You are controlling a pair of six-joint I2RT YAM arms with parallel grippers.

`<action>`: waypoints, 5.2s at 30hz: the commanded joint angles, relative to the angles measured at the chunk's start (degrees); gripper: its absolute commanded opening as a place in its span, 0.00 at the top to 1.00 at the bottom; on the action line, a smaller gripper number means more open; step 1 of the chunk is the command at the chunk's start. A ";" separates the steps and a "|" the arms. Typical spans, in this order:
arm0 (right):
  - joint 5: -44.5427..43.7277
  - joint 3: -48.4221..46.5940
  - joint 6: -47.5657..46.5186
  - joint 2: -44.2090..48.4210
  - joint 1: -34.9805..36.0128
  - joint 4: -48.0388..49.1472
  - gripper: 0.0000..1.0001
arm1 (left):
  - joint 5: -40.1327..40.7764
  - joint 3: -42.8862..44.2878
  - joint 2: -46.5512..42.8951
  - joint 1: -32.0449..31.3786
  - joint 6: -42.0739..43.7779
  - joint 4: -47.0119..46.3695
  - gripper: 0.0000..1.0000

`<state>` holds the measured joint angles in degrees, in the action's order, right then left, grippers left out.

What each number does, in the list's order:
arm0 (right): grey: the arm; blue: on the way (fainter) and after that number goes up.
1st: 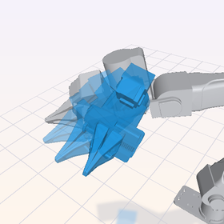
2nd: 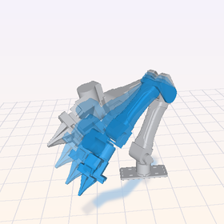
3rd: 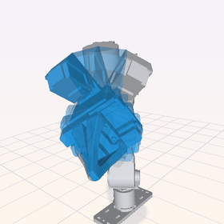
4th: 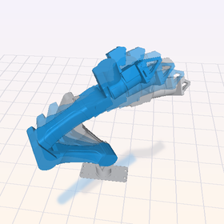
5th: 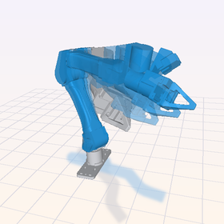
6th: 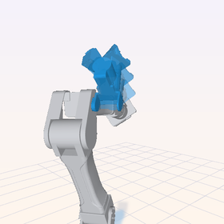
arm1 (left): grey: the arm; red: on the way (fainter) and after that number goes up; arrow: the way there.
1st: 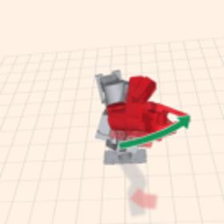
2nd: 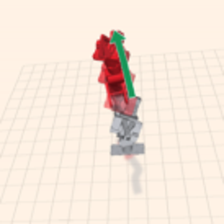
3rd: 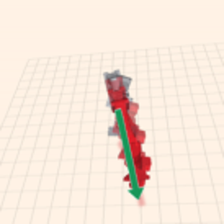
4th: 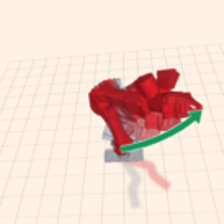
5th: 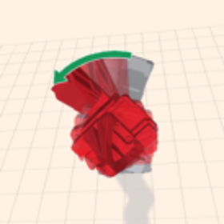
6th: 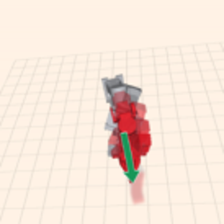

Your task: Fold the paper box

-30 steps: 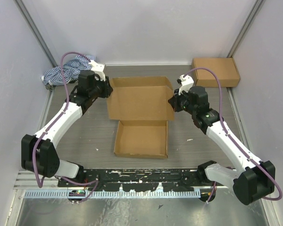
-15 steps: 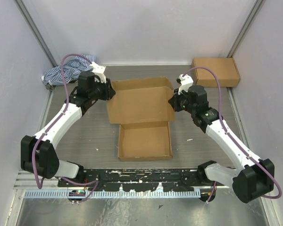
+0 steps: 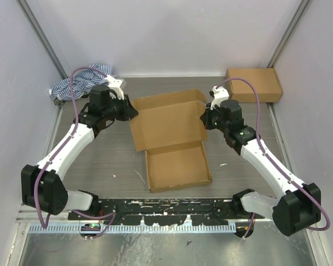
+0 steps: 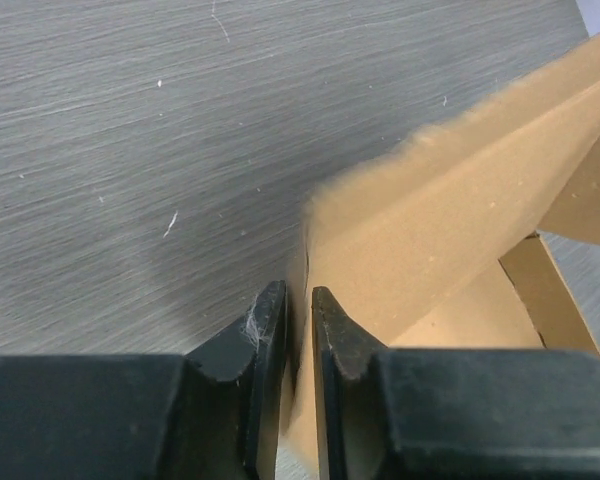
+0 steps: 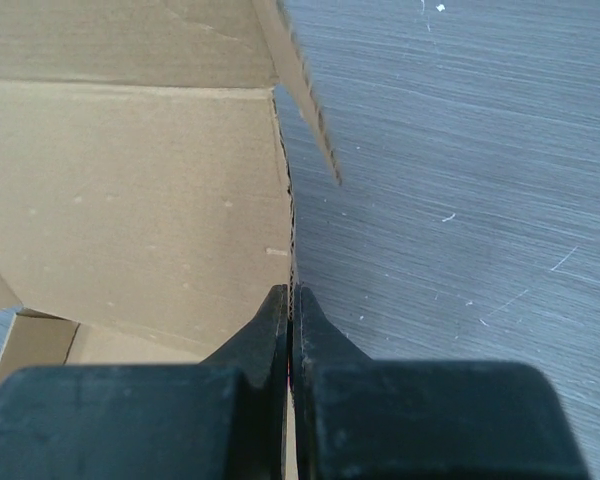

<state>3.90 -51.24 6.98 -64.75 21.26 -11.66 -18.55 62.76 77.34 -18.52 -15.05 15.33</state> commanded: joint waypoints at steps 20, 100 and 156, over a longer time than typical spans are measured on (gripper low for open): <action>-1.05 -9.25 0.71 -3.01 0.36 -1.84 0.56 | -2.09 9.72 1.99 -1.41 4.37 4.03 1.00; 13.76 -35.08 -6.95 -26.66 -10.69 -16.79 0.97 | -5.32 31.72 13.78 -2.91 27.70 21.82 0.79; 11.76 -28.95 -4.70 -21.12 -6.93 -16.40 0.99 | 3.60 35.22 20.07 -2.31 38.20 20.49 0.43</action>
<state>13.93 -79.26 2.61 -87.55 14.04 -28.21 -15.64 94.48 96.03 -21.34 21.08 33.47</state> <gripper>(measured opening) 0.075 0.569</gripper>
